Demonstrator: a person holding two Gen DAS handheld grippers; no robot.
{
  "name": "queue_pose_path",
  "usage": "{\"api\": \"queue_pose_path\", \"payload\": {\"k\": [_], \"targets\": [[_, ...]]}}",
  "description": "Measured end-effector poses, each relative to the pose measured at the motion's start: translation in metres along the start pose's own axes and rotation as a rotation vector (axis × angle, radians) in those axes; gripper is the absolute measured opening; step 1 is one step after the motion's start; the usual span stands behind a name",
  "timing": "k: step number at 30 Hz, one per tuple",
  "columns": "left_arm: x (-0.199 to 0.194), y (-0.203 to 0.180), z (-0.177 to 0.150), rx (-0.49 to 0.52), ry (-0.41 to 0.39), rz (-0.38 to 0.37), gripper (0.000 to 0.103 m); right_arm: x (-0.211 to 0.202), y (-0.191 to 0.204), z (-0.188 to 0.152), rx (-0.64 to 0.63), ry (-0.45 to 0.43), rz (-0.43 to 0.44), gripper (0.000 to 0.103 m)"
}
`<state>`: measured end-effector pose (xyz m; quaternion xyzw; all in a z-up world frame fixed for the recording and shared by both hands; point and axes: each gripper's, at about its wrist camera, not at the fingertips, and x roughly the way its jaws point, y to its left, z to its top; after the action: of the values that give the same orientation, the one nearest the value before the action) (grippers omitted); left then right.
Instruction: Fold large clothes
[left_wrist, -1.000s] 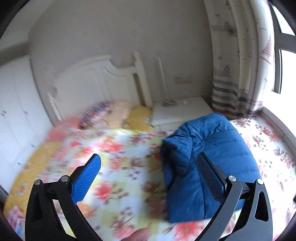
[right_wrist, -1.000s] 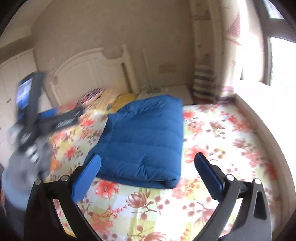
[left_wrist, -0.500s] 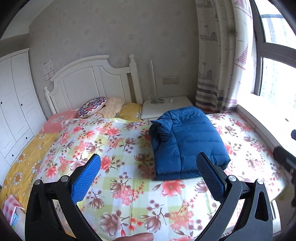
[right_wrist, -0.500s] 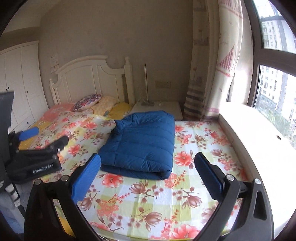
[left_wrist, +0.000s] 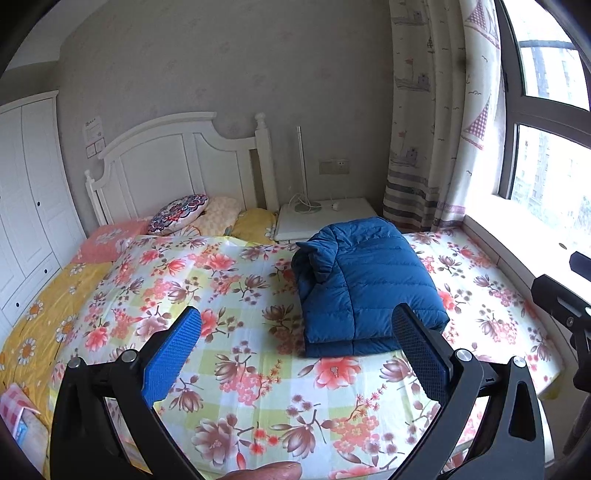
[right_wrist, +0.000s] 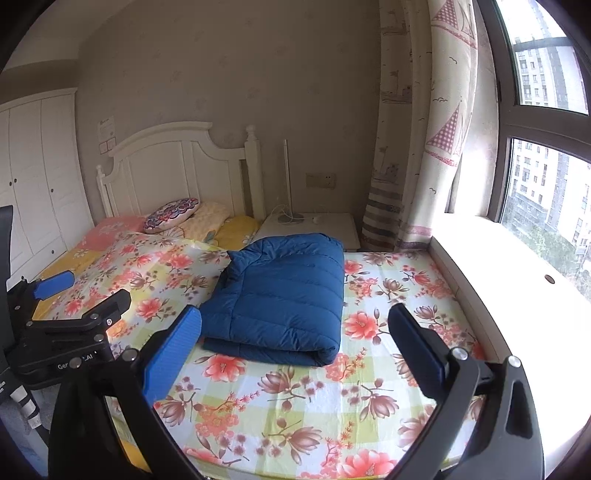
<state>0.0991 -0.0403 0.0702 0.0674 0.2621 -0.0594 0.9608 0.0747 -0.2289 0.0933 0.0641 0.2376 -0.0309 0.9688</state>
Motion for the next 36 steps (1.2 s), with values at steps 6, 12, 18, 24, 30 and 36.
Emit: {"api": "queue_pose_path", "payload": {"k": [6,12,18,24,30,36], "targets": [[-0.003,0.001,0.001,-0.003,-0.005,-0.002,0.099,-0.002,0.004,0.001,0.004,-0.012,-0.003,0.100],[-0.004,0.001,0.002,-0.001,-0.006,-0.002,0.099,-0.003,0.003,0.001,0.003,-0.014,-0.002,0.100],[-0.007,0.000,0.004,-0.003,-0.009,-0.002,0.099,-0.006,0.005,0.002,0.002,-0.022,-0.009,0.100],[-0.010,0.000,0.006,-0.007,-0.013,-0.001,0.099,-0.007,0.005,0.001,0.004,-0.021,-0.007,0.100],[-0.011,0.000,0.004,-0.008,-0.011,0.002,0.099,-0.007,0.008,-0.001,0.004,-0.019,-0.008,0.100],[-0.012,-0.001,0.004,-0.008,-0.010,0.003,0.099,-0.007,0.011,-0.003,0.002,-0.017,-0.009,0.100]]}}
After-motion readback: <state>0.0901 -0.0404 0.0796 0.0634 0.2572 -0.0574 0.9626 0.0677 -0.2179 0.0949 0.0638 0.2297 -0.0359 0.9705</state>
